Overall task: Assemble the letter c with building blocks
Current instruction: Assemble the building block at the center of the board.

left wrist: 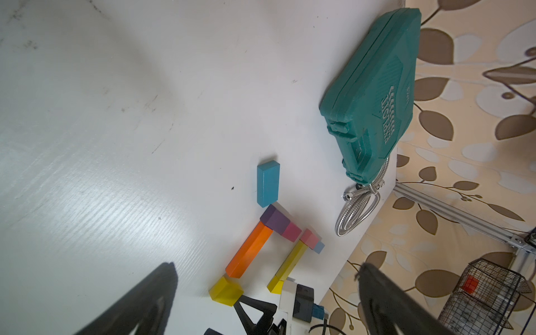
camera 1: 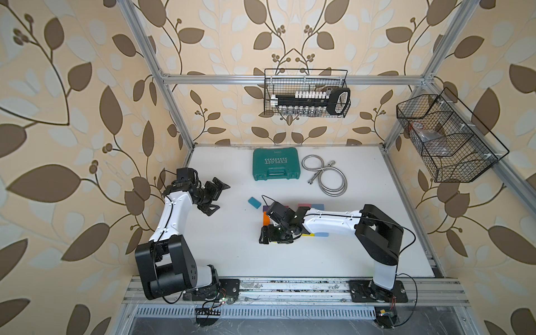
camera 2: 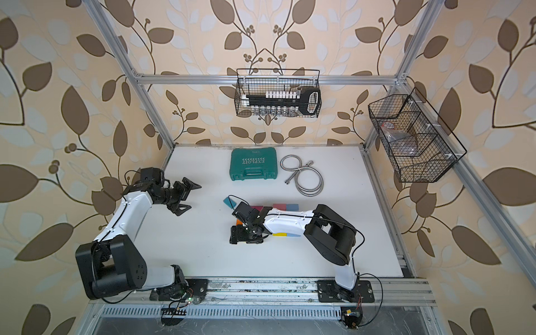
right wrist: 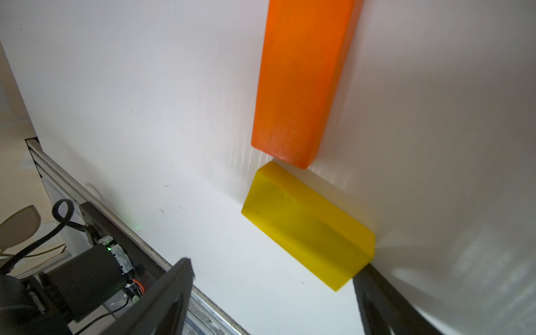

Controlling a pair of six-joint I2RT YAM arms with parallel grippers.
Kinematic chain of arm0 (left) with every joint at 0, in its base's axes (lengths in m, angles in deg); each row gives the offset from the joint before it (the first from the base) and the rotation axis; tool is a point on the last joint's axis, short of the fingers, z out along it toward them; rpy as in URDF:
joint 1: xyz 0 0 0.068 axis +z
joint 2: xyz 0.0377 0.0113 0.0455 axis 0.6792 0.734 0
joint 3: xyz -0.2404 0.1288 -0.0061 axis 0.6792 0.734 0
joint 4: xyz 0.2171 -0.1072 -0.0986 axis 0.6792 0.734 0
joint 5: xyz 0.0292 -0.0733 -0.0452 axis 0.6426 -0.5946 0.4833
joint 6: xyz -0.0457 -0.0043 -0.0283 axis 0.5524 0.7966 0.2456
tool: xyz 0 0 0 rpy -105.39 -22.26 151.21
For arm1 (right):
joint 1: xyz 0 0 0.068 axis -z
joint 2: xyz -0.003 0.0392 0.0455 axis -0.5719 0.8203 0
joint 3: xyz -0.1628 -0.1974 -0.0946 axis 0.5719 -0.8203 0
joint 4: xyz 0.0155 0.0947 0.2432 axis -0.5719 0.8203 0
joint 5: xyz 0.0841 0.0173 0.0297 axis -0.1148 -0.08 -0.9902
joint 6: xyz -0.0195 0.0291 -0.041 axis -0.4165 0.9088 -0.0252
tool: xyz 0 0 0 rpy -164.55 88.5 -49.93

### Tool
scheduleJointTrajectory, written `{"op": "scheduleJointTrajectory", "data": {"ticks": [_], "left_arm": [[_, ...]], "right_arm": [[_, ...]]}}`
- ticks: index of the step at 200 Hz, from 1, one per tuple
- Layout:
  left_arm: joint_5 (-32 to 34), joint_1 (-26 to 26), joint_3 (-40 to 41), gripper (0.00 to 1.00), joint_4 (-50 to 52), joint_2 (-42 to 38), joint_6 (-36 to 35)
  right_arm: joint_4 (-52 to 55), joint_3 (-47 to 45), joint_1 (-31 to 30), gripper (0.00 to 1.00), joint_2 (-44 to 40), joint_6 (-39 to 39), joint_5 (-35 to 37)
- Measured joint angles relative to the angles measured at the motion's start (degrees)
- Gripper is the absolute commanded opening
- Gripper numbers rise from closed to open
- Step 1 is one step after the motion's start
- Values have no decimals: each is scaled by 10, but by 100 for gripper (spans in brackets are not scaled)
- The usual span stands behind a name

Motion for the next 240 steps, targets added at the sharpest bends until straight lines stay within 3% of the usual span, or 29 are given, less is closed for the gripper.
{"op": "scheduleJointTrajectory", "data": {"ticks": [68,122,240], "left_arm": [[0,0,0,99,0,0,0],[0,0,-3,99,1,0,0],[0,0,-9,99,5,-4,0]], "right_arm": [[12,6,-3,85,-14,-4,15],[21,7,-55,85,-34,-4,32],[17,58,-63,85,33,-4,40]]}}
